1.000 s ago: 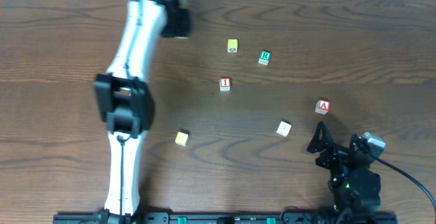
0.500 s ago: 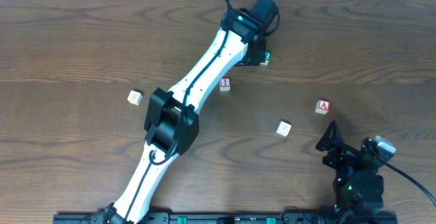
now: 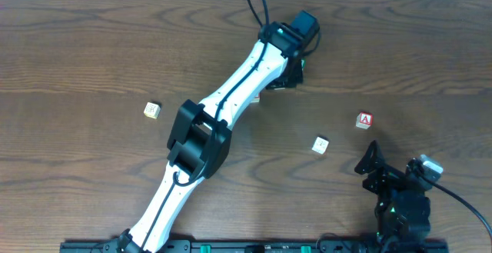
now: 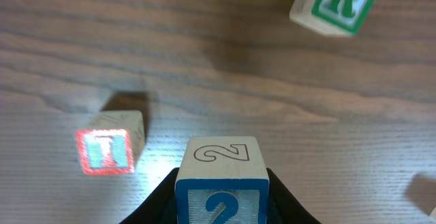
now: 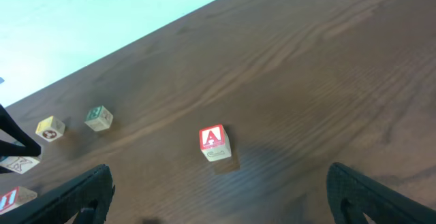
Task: Spell out Ai2
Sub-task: 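Carry the 2 block and set it right of the I block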
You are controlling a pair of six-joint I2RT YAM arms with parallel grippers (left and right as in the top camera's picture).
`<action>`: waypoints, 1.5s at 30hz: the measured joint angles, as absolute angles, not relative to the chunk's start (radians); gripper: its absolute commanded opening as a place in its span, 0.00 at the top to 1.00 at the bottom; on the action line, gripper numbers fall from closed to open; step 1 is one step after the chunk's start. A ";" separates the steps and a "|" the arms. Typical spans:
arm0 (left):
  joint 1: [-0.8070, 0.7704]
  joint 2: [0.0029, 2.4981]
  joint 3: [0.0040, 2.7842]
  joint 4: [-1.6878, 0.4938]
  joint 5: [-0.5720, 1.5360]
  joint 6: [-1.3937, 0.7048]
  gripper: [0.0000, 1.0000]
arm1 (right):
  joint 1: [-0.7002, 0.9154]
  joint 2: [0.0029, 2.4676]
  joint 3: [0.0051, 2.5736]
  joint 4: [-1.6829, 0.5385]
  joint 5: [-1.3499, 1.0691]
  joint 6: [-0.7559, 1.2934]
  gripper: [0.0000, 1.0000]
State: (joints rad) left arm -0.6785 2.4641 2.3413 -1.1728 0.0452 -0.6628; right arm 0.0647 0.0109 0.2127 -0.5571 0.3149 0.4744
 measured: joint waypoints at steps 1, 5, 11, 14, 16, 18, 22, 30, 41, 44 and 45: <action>-0.681 2.464 2.331 -1.171 0.045 -0.666 0.94 | 0.065 0.011 0.213 -0.559 0.315 0.474 0.01; -0.682 2.464 2.278 -1.155 0.044 -0.673 0.94 | 0.065 0.011 0.213 -0.562 0.315 0.474 0.01; -0.683 2.467 2.225 -1.138 0.043 -0.673 0.94 | 0.065 0.011 0.213 -0.563 0.315 0.474 0.01; -0.683 2.467 2.203 -1.115 0.041 -0.672 0.94 | 0.065 0.011 0.213 -0.563 0.315 0.474 0.01; -0.683 2.467 2.185 -1.105 0.041 -0.671 0.94 | 0.065 0.011 0.213 -0.564 0.315 0.475 0.01; -0.683 2.467 2.170 -1.087 0.041 -0.662 0.94 | 0.065 0.011 0.213 -0.564 0.315 0.474 0.01; -0.683 2.467 2.166 -1.065 0.041 -0.647 0.94 | 0.065 0.011 0.213 -0.564 0.315 0.474 0.01; -0.683 2.471 2.166 -1.064 0.040 -0.625 0.94 | 0.065 0.011 0.213 -0.567 0.315 0.474 0.01; -0.681 2.489 2.166 -1.065 0.017 -0.606 0.94 | 0.065 0.011 0.213 -0.571 0.314 0.474 0.01; -0.679 2.489 2.166 -1.064 0.010 -0.605 0.94 | 0.065 0.011 0.213 -0.571 0.314 0.474 0.01; -0.678 2.489 2.166 -1.062 0.010 -0.605 0.94 | 0.065 0.011 0.213 -0.571 0.314 0.474 0.01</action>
